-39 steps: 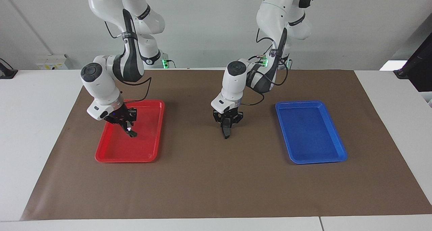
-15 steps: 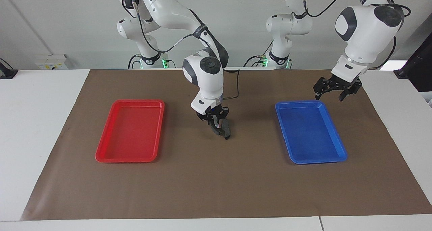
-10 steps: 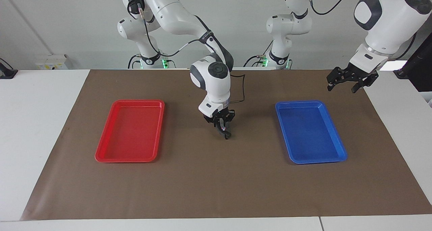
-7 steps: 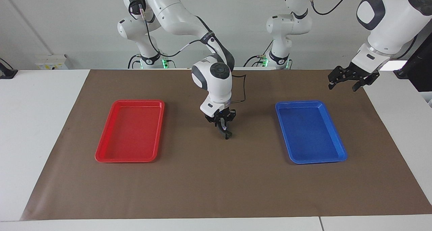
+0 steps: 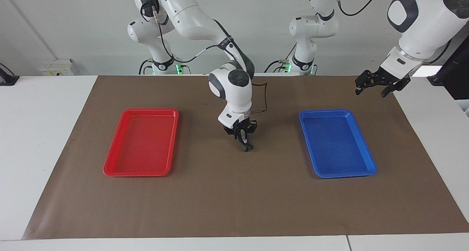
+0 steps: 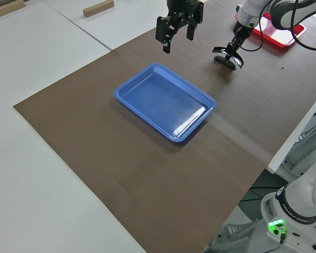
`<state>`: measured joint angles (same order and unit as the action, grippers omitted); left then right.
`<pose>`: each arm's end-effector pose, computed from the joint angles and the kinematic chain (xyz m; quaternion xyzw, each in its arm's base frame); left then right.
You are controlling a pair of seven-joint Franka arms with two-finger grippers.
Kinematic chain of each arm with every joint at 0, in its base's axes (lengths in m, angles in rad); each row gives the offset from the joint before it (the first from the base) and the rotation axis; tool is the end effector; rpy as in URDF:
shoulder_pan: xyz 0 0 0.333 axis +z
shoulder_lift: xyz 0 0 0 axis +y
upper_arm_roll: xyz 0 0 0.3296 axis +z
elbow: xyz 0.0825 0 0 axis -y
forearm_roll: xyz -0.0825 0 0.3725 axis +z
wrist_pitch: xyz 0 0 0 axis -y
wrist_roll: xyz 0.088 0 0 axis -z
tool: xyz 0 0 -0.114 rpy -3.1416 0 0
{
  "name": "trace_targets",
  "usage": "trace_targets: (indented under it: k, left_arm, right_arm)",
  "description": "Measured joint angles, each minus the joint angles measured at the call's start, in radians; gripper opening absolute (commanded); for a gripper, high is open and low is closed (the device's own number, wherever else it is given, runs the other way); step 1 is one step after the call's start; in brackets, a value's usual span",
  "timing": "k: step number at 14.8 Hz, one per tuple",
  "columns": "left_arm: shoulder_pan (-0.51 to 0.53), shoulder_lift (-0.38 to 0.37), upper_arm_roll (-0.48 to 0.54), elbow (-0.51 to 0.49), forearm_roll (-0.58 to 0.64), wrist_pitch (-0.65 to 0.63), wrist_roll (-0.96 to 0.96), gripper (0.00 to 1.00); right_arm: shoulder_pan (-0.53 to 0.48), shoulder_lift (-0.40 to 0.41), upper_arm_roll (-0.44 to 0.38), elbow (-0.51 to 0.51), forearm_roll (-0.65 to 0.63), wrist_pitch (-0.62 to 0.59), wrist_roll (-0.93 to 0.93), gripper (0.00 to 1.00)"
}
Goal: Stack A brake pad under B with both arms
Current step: 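Lower the curved pad onto the dark pad with the right gripper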
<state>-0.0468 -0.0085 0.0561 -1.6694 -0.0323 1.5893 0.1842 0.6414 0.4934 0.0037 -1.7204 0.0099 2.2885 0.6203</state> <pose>0.5377 0.0015 0.5920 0.9955 -0.0864 -0.0340 0.0197 0.5374 0.4044 0.3198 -0.9993 -0.0090 -0.0273 0.0259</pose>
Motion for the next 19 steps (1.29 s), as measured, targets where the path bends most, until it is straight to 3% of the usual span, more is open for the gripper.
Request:
trace_targets:
  k: [15, 19]
  left_arm:
    - [-0.001, -0.003, -0.008, -0.001, 0.007, 0.004, 0.0, 1.0]
    - [0.0, -0.003, -0.008, -0.001, 0.008, 0.004, 0.0, 1.0]
  right_arm:
    - [0.003, 0.001, 0.0, -0.03, 0.0, 0.046, 0.0, 0.03]
    - [0.003, -0.002, 0.0, -0.036, 0.0, 0.057, 0.0, 0.09]
